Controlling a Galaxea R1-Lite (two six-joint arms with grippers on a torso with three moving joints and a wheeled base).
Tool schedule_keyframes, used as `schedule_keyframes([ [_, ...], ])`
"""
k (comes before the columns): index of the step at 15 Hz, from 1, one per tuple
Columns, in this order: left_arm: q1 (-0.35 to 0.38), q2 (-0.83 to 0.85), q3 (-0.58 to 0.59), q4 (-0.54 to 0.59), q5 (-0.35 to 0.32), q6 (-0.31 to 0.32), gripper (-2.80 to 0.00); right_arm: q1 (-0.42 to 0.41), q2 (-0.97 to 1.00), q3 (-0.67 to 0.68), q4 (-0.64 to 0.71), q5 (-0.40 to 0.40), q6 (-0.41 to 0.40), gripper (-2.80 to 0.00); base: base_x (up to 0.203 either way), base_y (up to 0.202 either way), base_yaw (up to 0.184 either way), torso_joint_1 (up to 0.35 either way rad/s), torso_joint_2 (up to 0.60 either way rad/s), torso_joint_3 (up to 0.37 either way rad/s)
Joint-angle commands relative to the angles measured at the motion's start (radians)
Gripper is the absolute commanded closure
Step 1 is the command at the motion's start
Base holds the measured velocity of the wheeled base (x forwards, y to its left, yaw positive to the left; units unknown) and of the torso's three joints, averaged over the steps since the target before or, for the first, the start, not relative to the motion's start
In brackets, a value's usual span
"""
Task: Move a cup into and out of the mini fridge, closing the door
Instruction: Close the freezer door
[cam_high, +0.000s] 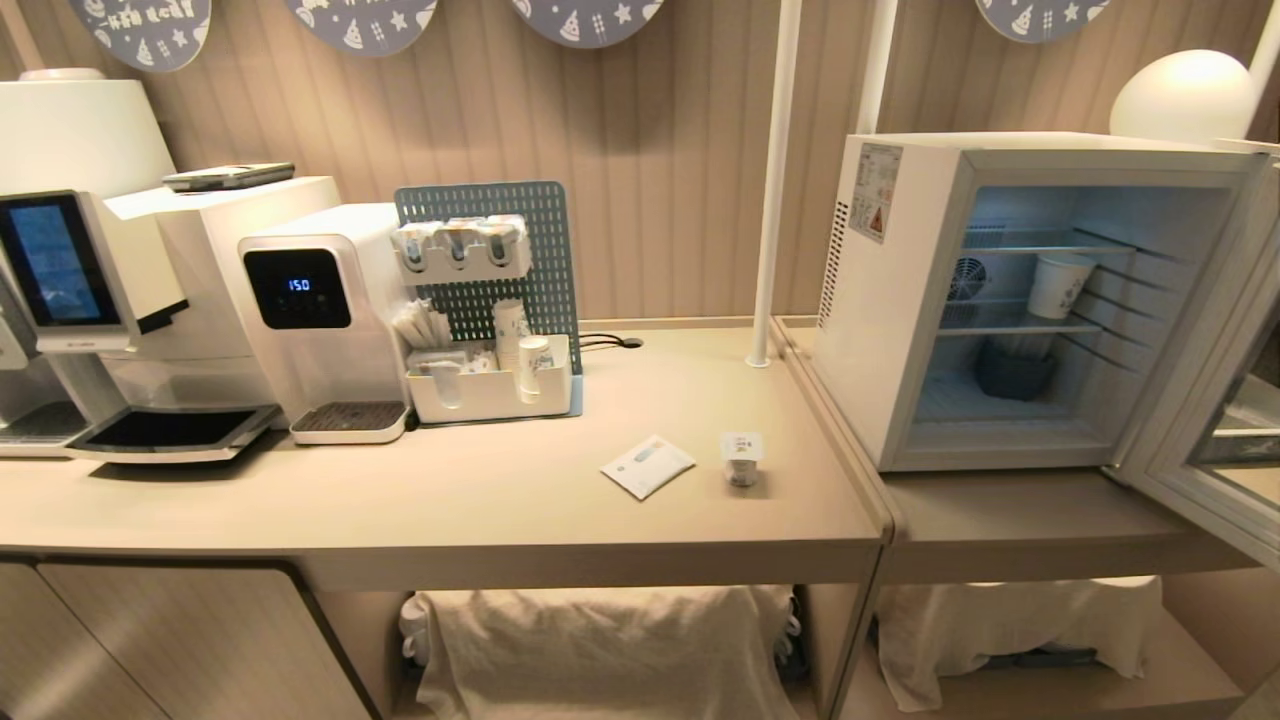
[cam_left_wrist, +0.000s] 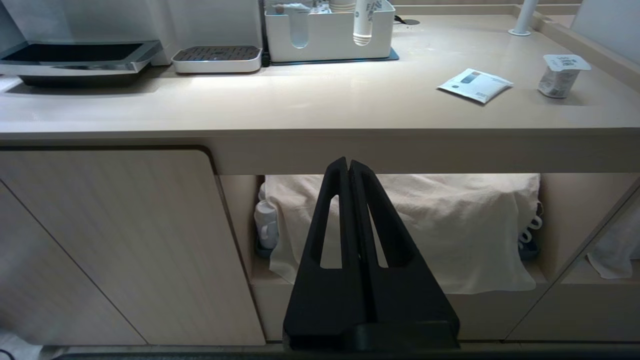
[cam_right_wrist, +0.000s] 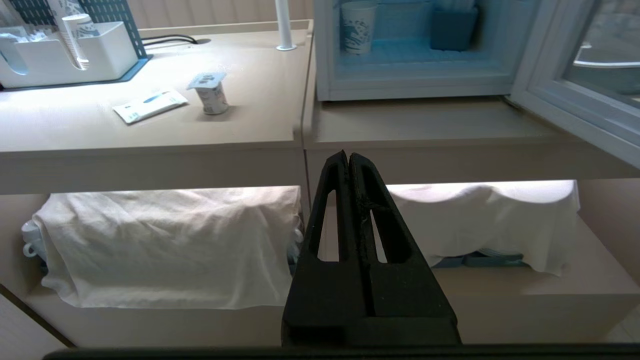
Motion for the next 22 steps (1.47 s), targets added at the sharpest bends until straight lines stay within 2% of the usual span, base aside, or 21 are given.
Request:
schedule_keyframes([
  [1, 0.0, 0.001, 0.0, 0.0, 0.0, 0.0, 0.0, 0.0, 0.002, -0.003, 0.008, 0.0, 0.0, 0.0, 0.0, -0.195, 0.0, 0.002, 0.0, 0.007],
  [22, 0.0, 0.001, 0.0, 0.001, 0.0, 0.0, 0.0, 0.0, 0.002, -0.008, 0.019, 0.0, -0.001, 0.0, 0.0, -0.193, -0.001, 0.003, 0.0, 0.003],
])
